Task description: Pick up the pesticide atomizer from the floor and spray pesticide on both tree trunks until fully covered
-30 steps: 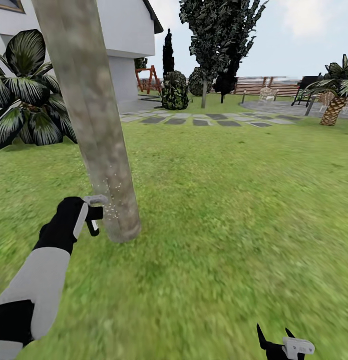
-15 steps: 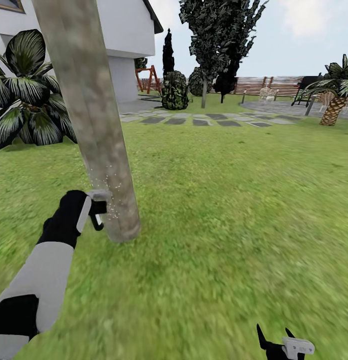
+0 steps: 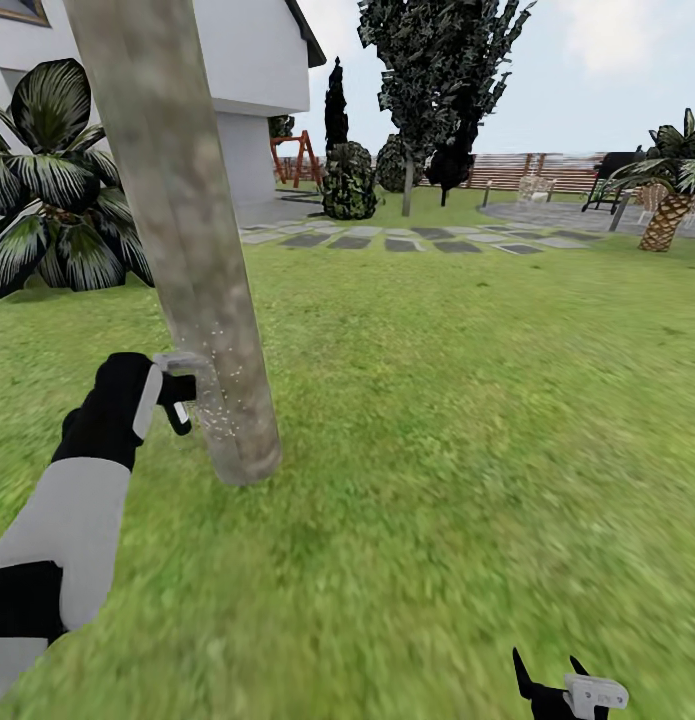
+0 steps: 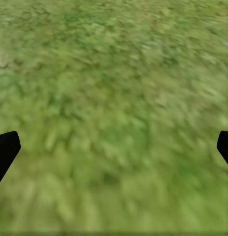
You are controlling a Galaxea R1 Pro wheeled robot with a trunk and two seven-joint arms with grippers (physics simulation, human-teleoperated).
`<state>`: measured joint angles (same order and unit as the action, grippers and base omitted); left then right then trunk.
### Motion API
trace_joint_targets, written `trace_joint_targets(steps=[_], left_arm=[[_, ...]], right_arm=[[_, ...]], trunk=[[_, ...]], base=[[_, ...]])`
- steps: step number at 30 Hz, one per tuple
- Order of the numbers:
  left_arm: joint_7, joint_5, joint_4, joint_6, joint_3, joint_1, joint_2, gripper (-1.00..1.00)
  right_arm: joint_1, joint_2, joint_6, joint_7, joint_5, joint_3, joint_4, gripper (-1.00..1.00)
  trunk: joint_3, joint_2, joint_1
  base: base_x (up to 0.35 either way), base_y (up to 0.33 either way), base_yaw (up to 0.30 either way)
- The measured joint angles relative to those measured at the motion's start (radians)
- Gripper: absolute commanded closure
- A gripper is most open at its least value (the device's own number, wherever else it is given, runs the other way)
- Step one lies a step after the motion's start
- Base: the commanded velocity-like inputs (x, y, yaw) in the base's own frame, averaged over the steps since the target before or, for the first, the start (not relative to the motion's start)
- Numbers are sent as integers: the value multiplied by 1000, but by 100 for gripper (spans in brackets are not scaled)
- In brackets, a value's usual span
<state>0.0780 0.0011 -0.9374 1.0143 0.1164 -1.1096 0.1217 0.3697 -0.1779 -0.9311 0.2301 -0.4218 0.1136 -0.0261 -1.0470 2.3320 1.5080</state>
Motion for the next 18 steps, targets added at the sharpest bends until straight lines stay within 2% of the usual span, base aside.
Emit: trace_joint_targets(steps=[1, 2, 5, 8, 11, 14, 18], left_arm=[[0, 2, 1, 0, 2, -9, 26, 100], [0, 1, 1, 0, 3, -13, 36, 100], [0, 8, 2, 0, 1, -10, 47, 100], [0, 9, 8, -3, -6, 9, 50, 100], [0, 12, 15, -11, -10, 71, 47, 100], [-1, 10, 16, -10, -9, 92, 47, 100], [1, 9, 15, -17, -1, 139, 48, 100]], right_arm=[[0, 0, 0, 0, 0, 0, 0, -100], [0, 0, 0, 0, 0, 0, 0, -100], [0, 0, 0, 0, 0, 0, 0, -100], [0, 0, 0, 0, 0, 0, 0, -100], [0, 0, 0, 0, 0, 0, 0, -100], [0, 0, 0, 0, 0, 0, 0, -100], [0, 0, 0, 0, 0, 1, 0, -100]], trunk=[[0, 0, 0], [0, 0, 0], [0, 0, 0], [0, 0, 0], [0, 0, 0], [0, 0, 0], [0, 0, 0]], base=[[0, 0, 0], [0, 0, 0], [0, 0, 0], [0, 0, 0], [0, 0, 0], [0, 0, 0], [0, -174, 0]])
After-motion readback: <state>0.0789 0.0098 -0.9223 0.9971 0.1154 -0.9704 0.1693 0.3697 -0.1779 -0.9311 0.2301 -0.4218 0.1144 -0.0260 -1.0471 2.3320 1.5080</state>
